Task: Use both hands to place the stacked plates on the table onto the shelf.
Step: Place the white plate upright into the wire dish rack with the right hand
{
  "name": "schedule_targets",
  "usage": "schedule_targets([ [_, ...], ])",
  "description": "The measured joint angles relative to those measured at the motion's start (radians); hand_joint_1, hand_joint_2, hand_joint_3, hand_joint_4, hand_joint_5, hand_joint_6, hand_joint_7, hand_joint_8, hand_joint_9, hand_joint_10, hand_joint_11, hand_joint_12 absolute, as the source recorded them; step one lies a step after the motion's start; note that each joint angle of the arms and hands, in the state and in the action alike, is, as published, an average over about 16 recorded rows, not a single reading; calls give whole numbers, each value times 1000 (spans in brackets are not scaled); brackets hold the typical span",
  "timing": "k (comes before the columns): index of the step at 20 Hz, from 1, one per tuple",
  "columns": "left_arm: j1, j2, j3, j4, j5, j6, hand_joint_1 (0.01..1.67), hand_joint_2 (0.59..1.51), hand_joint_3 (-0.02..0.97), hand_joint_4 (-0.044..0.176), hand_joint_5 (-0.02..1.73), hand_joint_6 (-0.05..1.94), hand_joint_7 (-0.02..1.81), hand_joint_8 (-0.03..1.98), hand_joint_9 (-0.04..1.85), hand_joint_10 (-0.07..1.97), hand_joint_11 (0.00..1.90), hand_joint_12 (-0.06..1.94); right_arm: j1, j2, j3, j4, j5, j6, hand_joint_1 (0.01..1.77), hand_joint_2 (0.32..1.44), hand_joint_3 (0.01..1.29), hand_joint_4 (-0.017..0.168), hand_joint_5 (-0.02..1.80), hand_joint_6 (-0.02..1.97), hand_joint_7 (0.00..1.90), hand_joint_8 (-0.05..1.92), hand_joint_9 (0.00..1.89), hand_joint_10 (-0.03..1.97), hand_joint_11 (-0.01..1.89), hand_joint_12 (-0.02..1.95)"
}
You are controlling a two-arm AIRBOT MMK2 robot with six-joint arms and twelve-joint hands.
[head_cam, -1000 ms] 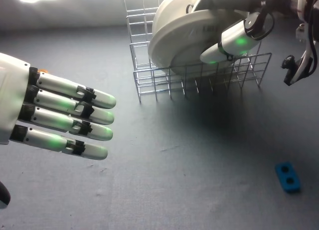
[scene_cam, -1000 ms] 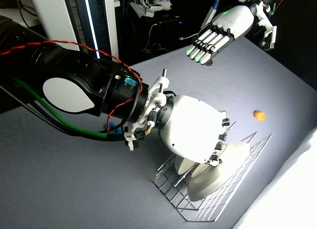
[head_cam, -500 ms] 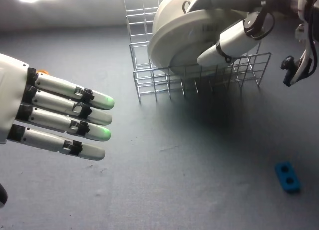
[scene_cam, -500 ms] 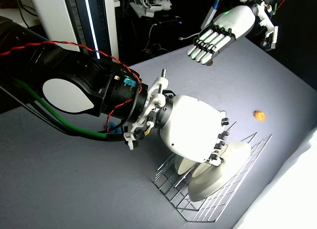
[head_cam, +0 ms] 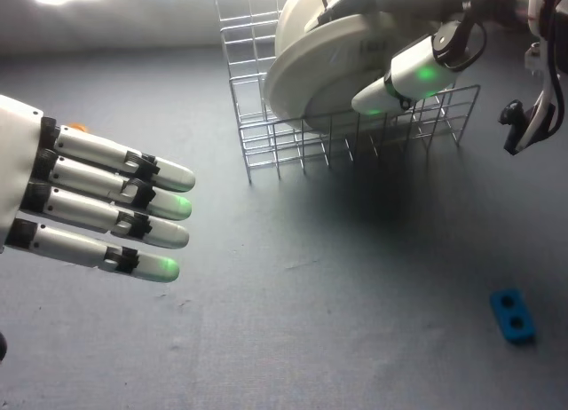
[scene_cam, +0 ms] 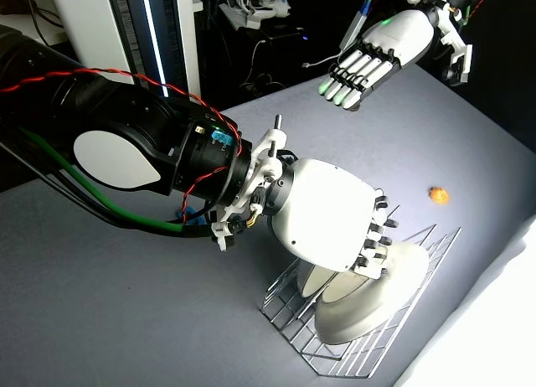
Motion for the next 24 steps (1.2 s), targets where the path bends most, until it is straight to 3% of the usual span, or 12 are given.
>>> schedule_targets([
  [7, 0, -2, 15, 4, -15, -2, 14, 1155, 5, 7, 21, 16, 20, 17, 20, 16, 16, 7, -7, 0, -1, -2, 6, -4, 1063, 1046, 14, -7, 392, 329, 412, 432, 370, 541, 141, 1379],
  [17, -3, -5, 24, 6, -35, -7, 13, 1157, 5, 7, 22, 16, 21, 18, 17, 17, 16, 7, -21, 0, -3, -7, 18, -9, 1063, 1080, 14, -5, 111, 1237, 78, 1506, 57, 1661, 25, 1835],
  [24, -5, -5, 24, 8, -44, -11, 13, 1157, 5, 7, 21, 17, 22, 17, 17, 17, 16, 7, -1, 21, -24, -9, 19, -10, 1071, 1079, 57, -4, 30, 1536, 17, 1794, 14, 1907, 14, 1929],
])
